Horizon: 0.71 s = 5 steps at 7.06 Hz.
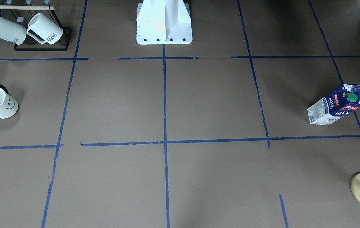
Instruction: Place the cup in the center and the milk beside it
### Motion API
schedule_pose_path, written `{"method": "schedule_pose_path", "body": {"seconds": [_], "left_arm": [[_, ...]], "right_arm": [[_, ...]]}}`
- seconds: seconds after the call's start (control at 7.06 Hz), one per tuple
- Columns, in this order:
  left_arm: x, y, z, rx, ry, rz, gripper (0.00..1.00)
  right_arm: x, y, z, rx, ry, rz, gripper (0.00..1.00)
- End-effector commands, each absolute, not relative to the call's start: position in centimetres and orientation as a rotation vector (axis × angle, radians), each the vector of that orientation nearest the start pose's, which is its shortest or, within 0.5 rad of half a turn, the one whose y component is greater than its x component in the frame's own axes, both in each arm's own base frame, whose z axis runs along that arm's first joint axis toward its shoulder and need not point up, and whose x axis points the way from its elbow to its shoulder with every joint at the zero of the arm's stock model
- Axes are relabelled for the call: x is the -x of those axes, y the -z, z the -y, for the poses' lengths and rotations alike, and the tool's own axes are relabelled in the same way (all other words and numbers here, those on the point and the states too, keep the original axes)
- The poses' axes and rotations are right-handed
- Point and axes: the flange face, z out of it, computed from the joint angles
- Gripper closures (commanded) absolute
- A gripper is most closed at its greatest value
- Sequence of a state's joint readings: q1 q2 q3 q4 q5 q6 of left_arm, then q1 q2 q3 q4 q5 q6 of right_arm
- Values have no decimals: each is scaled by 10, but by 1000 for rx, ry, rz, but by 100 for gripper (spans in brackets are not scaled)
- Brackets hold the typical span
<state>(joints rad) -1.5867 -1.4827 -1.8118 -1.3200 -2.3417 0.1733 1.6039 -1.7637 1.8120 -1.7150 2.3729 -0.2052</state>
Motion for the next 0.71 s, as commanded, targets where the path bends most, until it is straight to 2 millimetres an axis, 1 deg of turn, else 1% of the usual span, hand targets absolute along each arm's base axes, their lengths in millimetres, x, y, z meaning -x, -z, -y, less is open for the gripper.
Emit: {"method": "schedule_pose_path", "body": {"seconds": [0.0,0.14,0.57], "left_arm": [[69,-592,448,-40,-172,-770,0],[62,-593,449,-21,-178,-768,0],[61,-596,445,-13,-171,-778,0]], "right_arm": [[-81,-636,400,-17,114,803,0],[-81,-637,398,-14,113,804,0],[-81,-634,399,-26,124,809,0]]}}
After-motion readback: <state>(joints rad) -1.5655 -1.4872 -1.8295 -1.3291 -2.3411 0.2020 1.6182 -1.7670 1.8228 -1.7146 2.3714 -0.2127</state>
